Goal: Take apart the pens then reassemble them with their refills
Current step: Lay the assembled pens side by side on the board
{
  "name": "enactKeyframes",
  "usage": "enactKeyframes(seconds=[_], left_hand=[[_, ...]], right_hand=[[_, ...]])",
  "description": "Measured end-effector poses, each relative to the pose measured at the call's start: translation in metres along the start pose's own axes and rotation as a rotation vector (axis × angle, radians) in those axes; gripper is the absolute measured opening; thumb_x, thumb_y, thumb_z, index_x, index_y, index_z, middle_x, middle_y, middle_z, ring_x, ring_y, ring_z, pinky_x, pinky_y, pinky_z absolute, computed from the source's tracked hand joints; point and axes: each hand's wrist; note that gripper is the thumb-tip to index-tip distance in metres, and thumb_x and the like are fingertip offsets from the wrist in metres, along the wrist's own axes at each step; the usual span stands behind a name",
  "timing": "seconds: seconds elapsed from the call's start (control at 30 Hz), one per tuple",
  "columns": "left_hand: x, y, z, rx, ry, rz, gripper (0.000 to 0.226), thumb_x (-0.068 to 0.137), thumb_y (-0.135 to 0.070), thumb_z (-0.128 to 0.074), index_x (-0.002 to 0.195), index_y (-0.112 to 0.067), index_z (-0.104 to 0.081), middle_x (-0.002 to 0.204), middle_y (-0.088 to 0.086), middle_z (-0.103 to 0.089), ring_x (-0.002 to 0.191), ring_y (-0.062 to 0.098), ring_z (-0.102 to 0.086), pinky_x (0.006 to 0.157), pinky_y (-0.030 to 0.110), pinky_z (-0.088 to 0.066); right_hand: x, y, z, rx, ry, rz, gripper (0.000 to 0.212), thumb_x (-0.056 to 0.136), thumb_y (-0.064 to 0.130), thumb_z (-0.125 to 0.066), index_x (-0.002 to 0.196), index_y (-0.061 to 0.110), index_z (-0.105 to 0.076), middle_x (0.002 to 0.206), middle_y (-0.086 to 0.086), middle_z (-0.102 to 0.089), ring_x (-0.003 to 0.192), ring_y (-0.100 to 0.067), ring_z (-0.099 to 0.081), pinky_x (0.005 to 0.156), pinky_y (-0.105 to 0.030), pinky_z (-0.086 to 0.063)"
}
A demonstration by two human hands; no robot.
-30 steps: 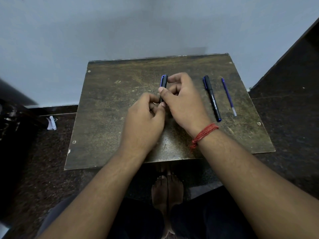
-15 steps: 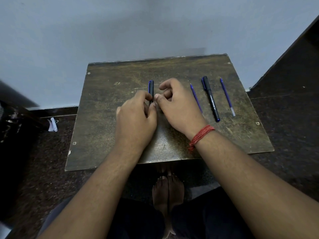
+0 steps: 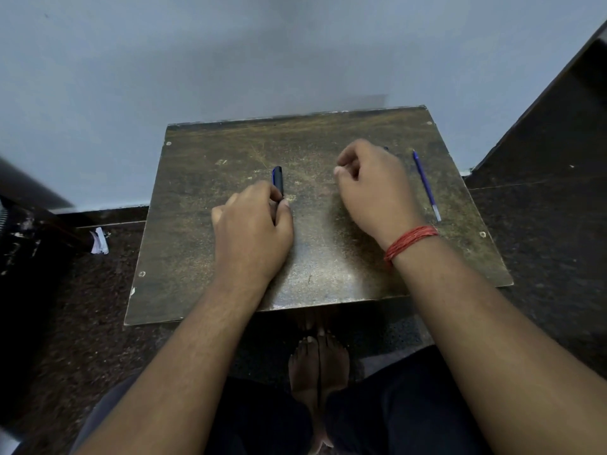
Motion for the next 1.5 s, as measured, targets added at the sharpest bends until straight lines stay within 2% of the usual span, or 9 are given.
enactKeyframes(seconds=[0.07, 0.2, 0.5, 0.67, 0.77, 0.9, 1.13, 1.3, 1.5], left_hand=[[0.001, 0.001, 0.001, -0.032, -0.005, 0.022, 0.01, 0.092, -0.034, -0.054, 0.091, -0.025, -0.058, 0.074, -0.013, -0.055, 0.083, 0.012, -0.053, 0.091, 0.044, -0.039], [0.004, 0.003, 0.004, -0.056, -0.037, 0.04, 0.009, 0.091, -0.034, -0.054, 0.09, -0.026, -0.058, 0.079, -0.013, -0.057, 0.085, 0.014, -0.053, 0.09, 0.046, -0.04], [0.005, 0.006, 0.014, -0.037, -0.09, 0.01, 0.021, 0.092, -0.031, -0.058, 0.107, -0.017, -0.062, 0.108, -0.002, -0.063, 0.103, 0.021, -0.053, 0.101, 0.052, -0.039], [0.008, 0.005, 0.017, -0.053, -0.1, 0.001, 0.03, 0.091, -0.027, -0.058, 0.118, -0.013, -0.06, 0.12, 0.003, -0.062, 0.116, 0.025, -0.05, 0.108, 0.057, -0.034], [0.008, 0.005, 0.018, -0.075, -0.083, 0.014, 0.035, 0.091, -0.028, -0.055, 0.123, -0.013, -0.057, 0.126, 0.003, -0.06, 0.122, 0.026, -0.046, 0.11, 0.057, -0.032], [0.009, 0.01, 0.018, -0.086, -0.091, 0.017, 0.039, 0.089, -0.03, -0.052, 0.124, -0.013, -0.057, 0.13, 0.005, -0.06, 0.125, 0.029, -0.046, 0.109, 0.056, -0.033], [0.01, 0.01, 0.014, -0.094, -0.068, 0.018, 0.04, 0.089, -0.028, -0.051, 0.126, -0.013, -0.056, 0.136, 0.006, -0.057, 0.132, 0.028, -0.043, 0.112, 0.055, -0.029], [0.01, 0.012, 0.013, -0.089, -0.053, 0.006, 0.041, 0.09, -0.029, -0.051, 0.127, -0.013, -0.055, 0.139, 0.006, -0.056, 0.136, 0.025, -0.039, 0.114, 0.054, -0.027], [0.006, 0.008, 0.013, -0.059, 0.007, -0.017, 0.046, 0.096, -0.031, -0.052, 0.139, -0.016, -0.047, 0.153, 0.003, -0.042, 0.145, 0.021, -0.028, 0.121, 0.053, -0.014]], right_hand=[[0.005, -0.011, 0.011, -0.116, -0.055, -0.019, 0.007, 0.096, 0.023, -0.058, 0.099, 0.017, -0.061, 0.103, -0.001, -0.061, 0.098, -0.021, -0.059, 0.085, -0.038, -0.05], [0.007, -0.028, 0.023, -0.338, -0.005, -0.113, 0.018, 0.095, 0.017, -0.057, 0.111, 0.01, -0.058, 0.119, -0.012, -0.055, 0.114, -0.033, -0.051, 0.089, -0.037, -0.043], [0.007, -0.029, 0.02, -0.338, 0.028, -0.169, 0.025, 0.09, -0.002, -0.046, 0.112, 0.008, -0.05, 0.122, -0.018, -0.049, 0.102, -0.038, -0.055, 0.075, -0.035, -0.037], [0.004, -0.006, 0.018, -0.208, -0.094, -0.045, 0.017, 0.09, 0.005, -0.054, 0.106, 0.008, -0.053, 0.114, -0.012, -0.051, 0.095, -0.029, -0.053, 0.075, -0.034, -0.041], [-0.007, 0.02, -0.001, -0.141, -0.076, 0.097, 0.018, 0.09, 0.005, -0.056, 0.106, 0.011, -0.052, 0.109, -0.005, -0.048, 0.088, -0.02, -0.05, 0.075, -0.031, -0.042], [-0.019, 0.04, -0.03, -0.089, -0.016, 0.192, 0.022, 0.085, 0.001, -0.057, 0.105, 0.01, -0.052, 0.107, -0.009, -0.052, 0.088, -0.023, -0.052, 0.074, -0.032, -0.042], [-0.025, 0.042, -0.046, -0.124, 0.071, 0.177, 0.018, 0.093, 0.006, -0.052, 0.109, 0.013, -0.051, 0.109, -0.006, -0.053, 0.085, -0.018, -0.048, 0.067, -0.027, -0.033], [-0.018, 0.038, -0.039, -0.113, 0.058, 0.151, 0.018, 0.093, 0.013, -0.056, 0.11, 0.012, -0.053, 0.114, -0.008, -0.056, 0.1, -0.025, -0.056, 0.081, -0.036, -0.048], [0.0, 0.001, 0.006, -0.262, -0.048, 0.008, 0.015, 0.094, 0.025, -0.055, 0.105, 0.014, -0.057, 0.109, -0.005, -0.059, 0.104, -0.026, -0.055, 0.088, -0.039, -0.048]])
Point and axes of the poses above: each hand's wrist, its own x-axis towards the middle knuckle, its own z-axis out of the back of the hand, y = z × x
